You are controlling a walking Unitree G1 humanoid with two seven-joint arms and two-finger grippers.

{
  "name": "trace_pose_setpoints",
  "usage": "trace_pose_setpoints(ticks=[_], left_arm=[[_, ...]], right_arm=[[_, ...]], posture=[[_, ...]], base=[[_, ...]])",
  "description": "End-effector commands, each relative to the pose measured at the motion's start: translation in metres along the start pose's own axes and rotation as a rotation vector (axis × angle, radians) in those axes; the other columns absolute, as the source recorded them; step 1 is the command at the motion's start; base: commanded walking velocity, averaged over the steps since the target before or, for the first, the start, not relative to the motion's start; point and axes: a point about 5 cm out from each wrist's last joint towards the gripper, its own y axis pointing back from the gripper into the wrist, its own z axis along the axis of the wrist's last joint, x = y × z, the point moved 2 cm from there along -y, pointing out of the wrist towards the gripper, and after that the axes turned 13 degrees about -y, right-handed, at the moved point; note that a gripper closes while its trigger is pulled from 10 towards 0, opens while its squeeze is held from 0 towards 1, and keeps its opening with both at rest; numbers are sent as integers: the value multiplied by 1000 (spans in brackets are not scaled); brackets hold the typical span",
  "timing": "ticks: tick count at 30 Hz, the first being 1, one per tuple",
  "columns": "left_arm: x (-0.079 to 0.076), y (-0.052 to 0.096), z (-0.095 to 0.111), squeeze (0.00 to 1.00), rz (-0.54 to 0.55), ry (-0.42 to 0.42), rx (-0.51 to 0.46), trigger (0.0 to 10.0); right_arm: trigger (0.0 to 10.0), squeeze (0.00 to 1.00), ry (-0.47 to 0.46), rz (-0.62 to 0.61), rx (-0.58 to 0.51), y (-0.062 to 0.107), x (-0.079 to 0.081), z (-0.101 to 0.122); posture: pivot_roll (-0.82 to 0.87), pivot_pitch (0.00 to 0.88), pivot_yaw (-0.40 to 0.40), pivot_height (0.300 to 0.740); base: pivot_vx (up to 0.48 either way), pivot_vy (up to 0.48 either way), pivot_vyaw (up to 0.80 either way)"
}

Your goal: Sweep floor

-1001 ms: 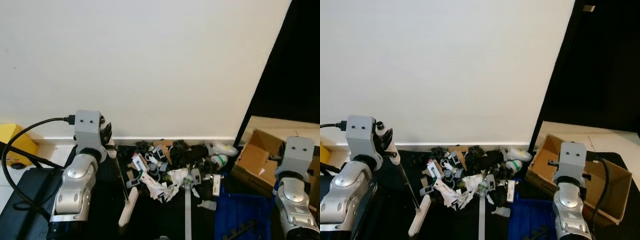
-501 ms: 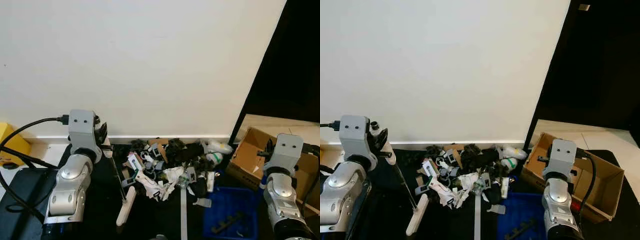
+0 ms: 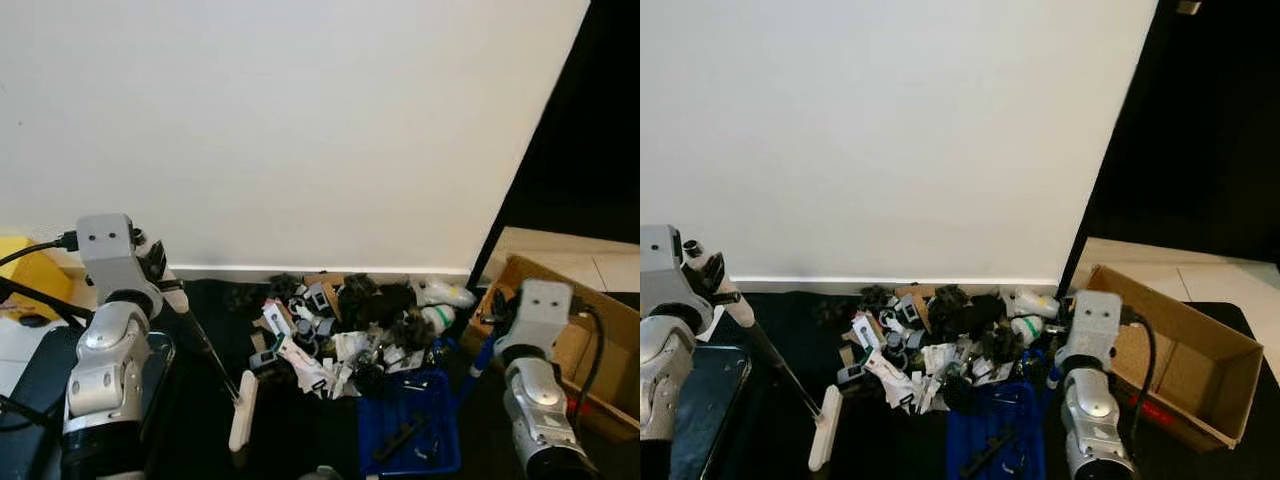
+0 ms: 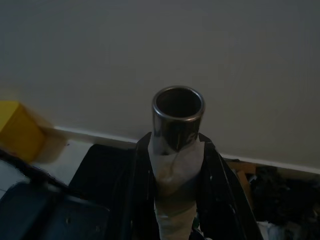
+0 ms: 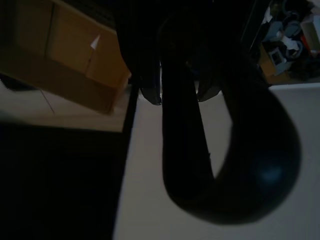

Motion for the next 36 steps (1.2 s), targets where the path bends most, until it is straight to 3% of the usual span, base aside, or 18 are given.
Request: trace_pose_setpoints(ticks=[1,3,6,10,13,14,17,18,19,20,21,23,26,29,30,31,36], left_arm=[[7,-1,6,0,1,-45,-37,10000],[5,-4,4,0,-61,-16,-37,10000],[10,-14,9,0,-41,-8,-55,10000],[13,-23,36,0,-27,31,-138,10000],[14,-24,45,0,-14,11,-179,10000],[15,-24,45,0,2,-37,-186,10000],[15,-24,44,0,12,-72,-193,10000],[12,-23,29,0,-2,-188,-176,10000],[10,-21,23,0,-12,-233,-172,10000],[10,-21,23,0,-12,-233,-172,10000],[4,-18,9,0,-46,-297,-157,10000],[-2,-15,-4,0,-76,-291,-126,10000],[-9,-14,-21,0,-101,-238,-70,10000],[-27,-12,-49,0,-151,-38,49,10000],[-27,-12,-49,0,-151,-38,49,10000],[-34,-12,-58,0,-140,36,83,10000],[-43,-14,-59,0,-150,120,91,10000]], right_arm=[[10000,0,3,20,20,4,5,-8],[10000,0,30,23,0,1,4,-3],[10000,0,61,-4,-31,-2,0,4],[10000,0,71,-57,-76,-7,-7,14],[10000,0,93,-99,-98,-7,-12,17],[10000,0,106,-105,-95,-6,-13,16],[10000,0,116,-107,-91,-6,-13,15],[10000,0,109,-102,-78,-4,-10,10],[10000,0,109,-99,-76,-3,-9,9],[10000,0,109,-99,-76,-3,-9,9],[10000,0,105,-82,-69,-3,-4,7],[10000,0,98,-77,-68,-3,-2,6],[10000,0,101,-69,-69,-4,1,6],[10000,0,97,-59,-66,-5,4,6],[10000,0,97,-59,-66,-5,4,6],[10000,0,98,-55,-67,-6,6,6],[10000,0,97,-49,-69,-6,8,6]], posture=[[124,212,122,740],[122,217,120,740],[121,221,118,740],[115,231,117,740],[115,232,119,740],[115,232,121,740],[115,232,121,740],[116,233,122,740],[116,233,122,740],[116,233,122,740],[114,238,120,740],[114,238,120,740],[114,245,111,740],[110,253,106,740],[110,253,106,740],[103,254,106,740],[97,254,108,740]], base=[[0,0,0],[0,0,0],[0,0,0],[0,0,0],[0,0,0],[0,0,0],[0,0,0],[0,0,0],[0,0,0],[0,0,0],[0,0,0],[0,0,0],[0,0,0],[0,0,0],[0,0,0],[0,0,0],[0,0,0]])
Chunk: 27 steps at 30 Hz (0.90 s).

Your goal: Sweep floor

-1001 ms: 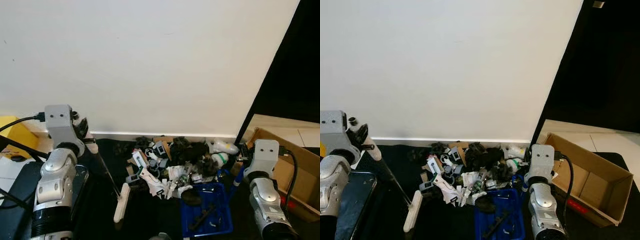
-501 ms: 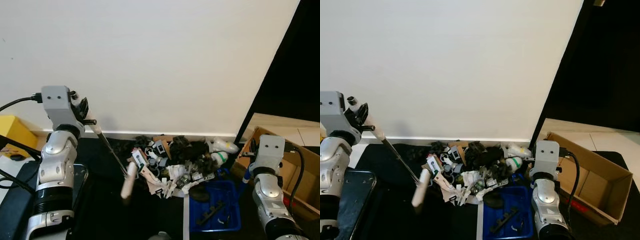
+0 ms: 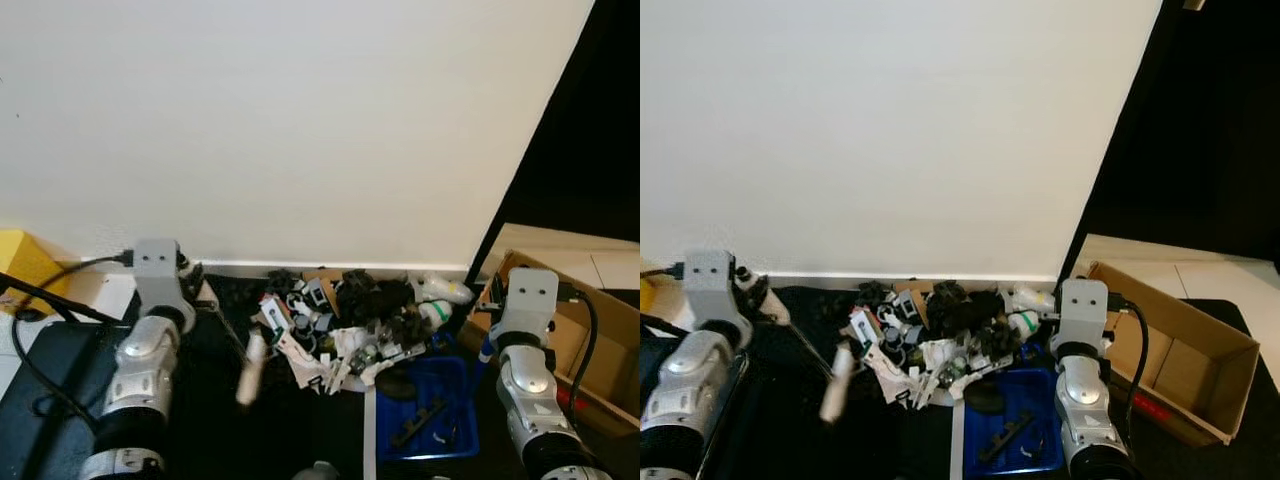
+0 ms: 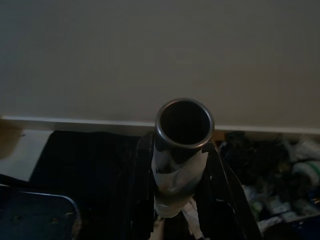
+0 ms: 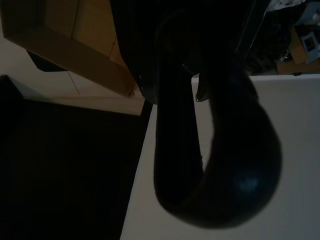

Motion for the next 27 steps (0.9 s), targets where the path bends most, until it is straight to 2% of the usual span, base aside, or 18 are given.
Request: trace_pose_setpoints(ticks=[1,2,4,7,9,10,12,14,16,23,24,25,26,27], left_arm=[[-10,3,-14,0,-25,101,46,10000],[-10,3,-14,0,-25,101,46,10000],[-19,4,-10,0,-47,180,35,10000],[-22,4,-8,0,-56,208,29,10000],[-31,7,1,0,-100,284,7,10000],[-31,7,1,0,-100,284,7,10000],[-43,15,13,0,-173,327,-18,10000],[-49,19,18,0,-207,326,-29,10000],[-65,29,23,0,-294,295,-31,10000],[-65,29,23,0,-294,295,-31,10000],[-73,35,24,0,-332,294,-28,10000],[-73,35,24,0,-332,294,-28,10000],[-94,51,29,0,-437,298,-17,10000],[-94,51,29,0,-437,298,-17,10000]], right_arm=[[10000,0,6,8,11,4,1,-5],[10000,0,6,8,11,4,1,-5],[10000,0,5,8,13,5,1,-6],[10000,0,6,8,14,5,1,-7],[10000,0,3,3,24,6,1,-9],[10000,0,3,3,24,6,1,-9],[10000,0,-1,5,35,7,4,-12],[10000,0,-6,7,40,7,6,-13],[10000,0,-14,12,46,8,11,-15],[10000,0,-14,12,46,8,11,-15],[10000,0,-17,15,47,8,13,-15],[10000,0,-17,15,47,8,13,-15],[10000,0,12,-32,40,6,9,-14],[10000,0,12,-32,40,6,9,-14]], posture=[[97,254,108,740],[97,254,108,740],[98,252,114,740],[99,251,115,740],[105,250,117,740],[105,250,117,740],[114,248,122,740],[119,247,124,740],[126,246,124,740],[126,246,124,740],[126,246,124,740],[126,246,124,740],[136,228,130,740],[136,228,130,740]], base=[[0,0,0],[0,0,0],[0,0,0],[0,0,0],[0,0,0],[0,0,0],[0,0,0],[0,0,0],[0,0,0],[0,0,0],[0,0,0],[0,0,0],[0,0,0],[0,0,0]])
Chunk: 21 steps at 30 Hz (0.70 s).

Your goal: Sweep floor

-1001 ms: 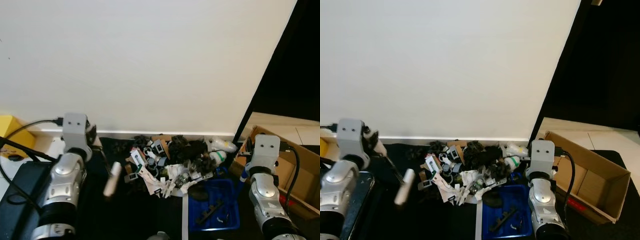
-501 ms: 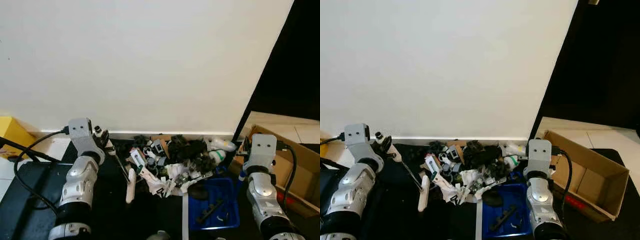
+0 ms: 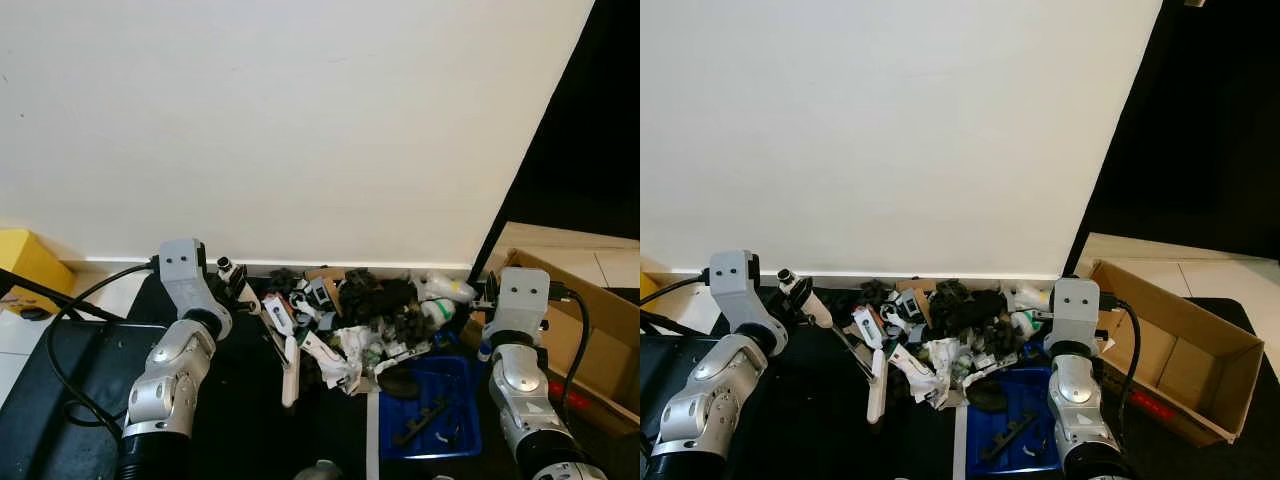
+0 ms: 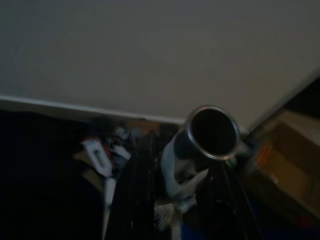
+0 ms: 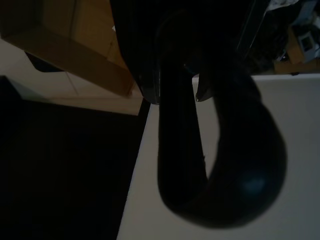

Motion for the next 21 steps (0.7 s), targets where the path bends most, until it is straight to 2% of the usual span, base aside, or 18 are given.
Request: trace_pose_setpoints(ticks=[1,3,6,10,14,20,21], left_arm=[[-45,5,5,0,-202,89,-19,10000],[-69,12,14,0,-303,147,-21,10000],[-79,12,31,0,-358,190,-43,10000],[-84,14,43,0,-402,198,-62,10000],[-91,23,58,0,-488,155,-70,10000],[-96,32,65,0,-557,139,-47,10000],[-99,36,66,0,-596,121,-37,10000]], right_arm=[[10000,0,20,-46,38,6,-1,-10],[10000,0,12,-110,30,6,-8,-9],[10000,0,5,-127,25,7,-11,-9],[10000,0,-5,-119,24,8,-10,-10],[10000,0,-11,-104,18,8,-7,-9],[10000,0,-12,-109,15,8,-6,-9],[10000,0,-13,-109,14,7,-6,-8]], posture=[[136,228,130,740],[137,227,130,740],[135,221,133,740],[136,218,137,740],[136,214,142,740],[141,212,143,740],[141,211,144,740]], base=[[0,0,0],[0,0,0],[0,0,0],[0,0,0],[0,0,0],[0,0,0],[0,0,0]])
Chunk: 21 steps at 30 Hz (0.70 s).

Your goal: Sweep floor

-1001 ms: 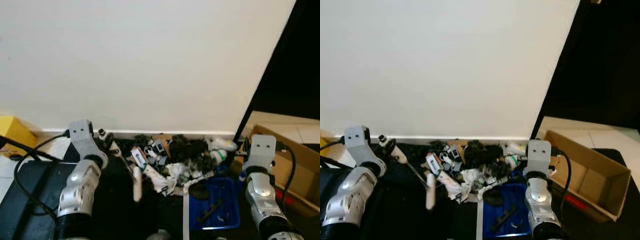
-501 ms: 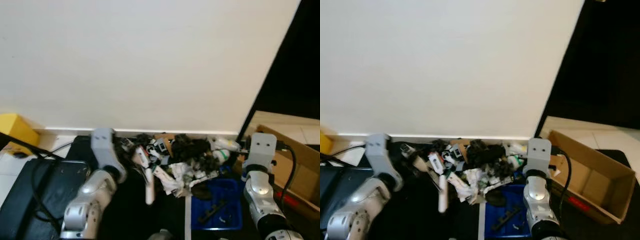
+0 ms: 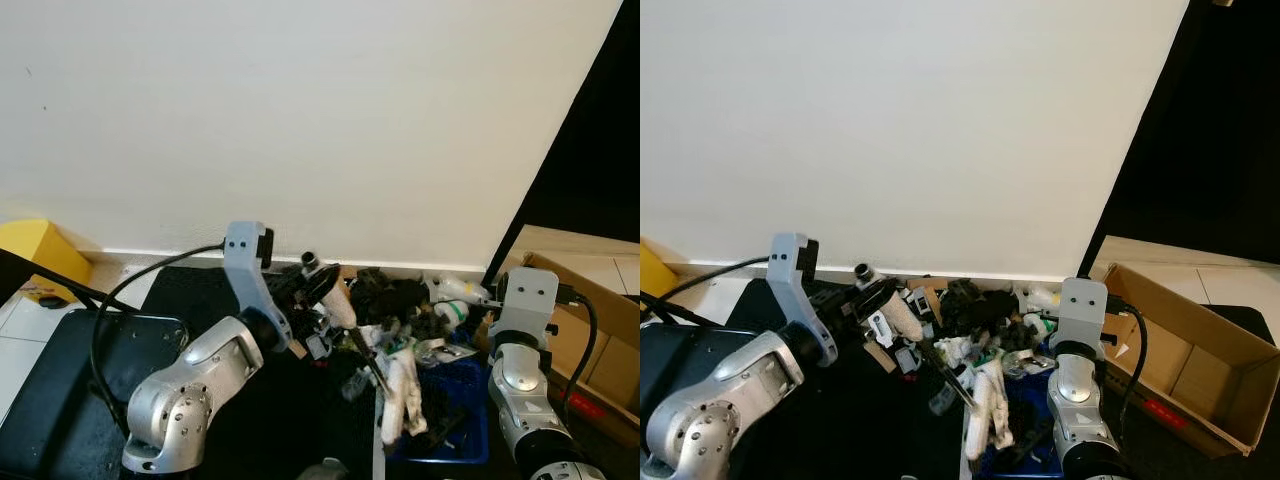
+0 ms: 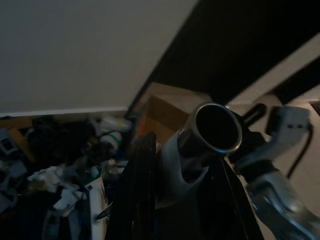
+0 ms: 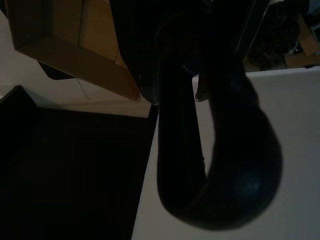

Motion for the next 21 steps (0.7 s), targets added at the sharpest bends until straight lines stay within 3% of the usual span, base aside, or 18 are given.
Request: trace_pose_setpoints(ticks=[1,8,10,13,15,17,19,21], left_arm=[[-16,6,5,0,-132,11,0,10000],[-15,13,18,0,-175,18,-5,10000],[-13,18,32,0,-217,93,-50,10000],[-12,18,36,0,-220,104,-62,10000],[-8,18,37,0,-188,76,-59,10000],[6,18,43,0,-102,-18,-52,10000],[6,18,43,0,-102,-18,-52,10000],[17,19,55,0,-33,-71,-88,10000]], right_arm=[[10000,0,-11,-4,30,7,2,-9],[10000,0,-13,-3,31,6,2,-9],[10000,0,-24,-10,34,7,1,-9],[10000,0,-49,-8,30,6,1,-8],[10000,0,-93,2,6,3,4,0],[10000,0,-152,24,-57,-2,6,18],[10000,0,-152,24,-57,-2,6,18],[10000,0,-188,36,-92,-5,4,28]], posture=[[144,212,146,740],[145,213,147,740],[149,212,148,740],[155,211,148,740],[150,209,149,740],[147,209,148,740],[147,209,148,740],[139,208,148,740]], base=[[0,0,0],[0,0,0],[0,0,0],[0,0,0],[0,0,0],[0,0,0],[0,0,0],[0,0,0]])
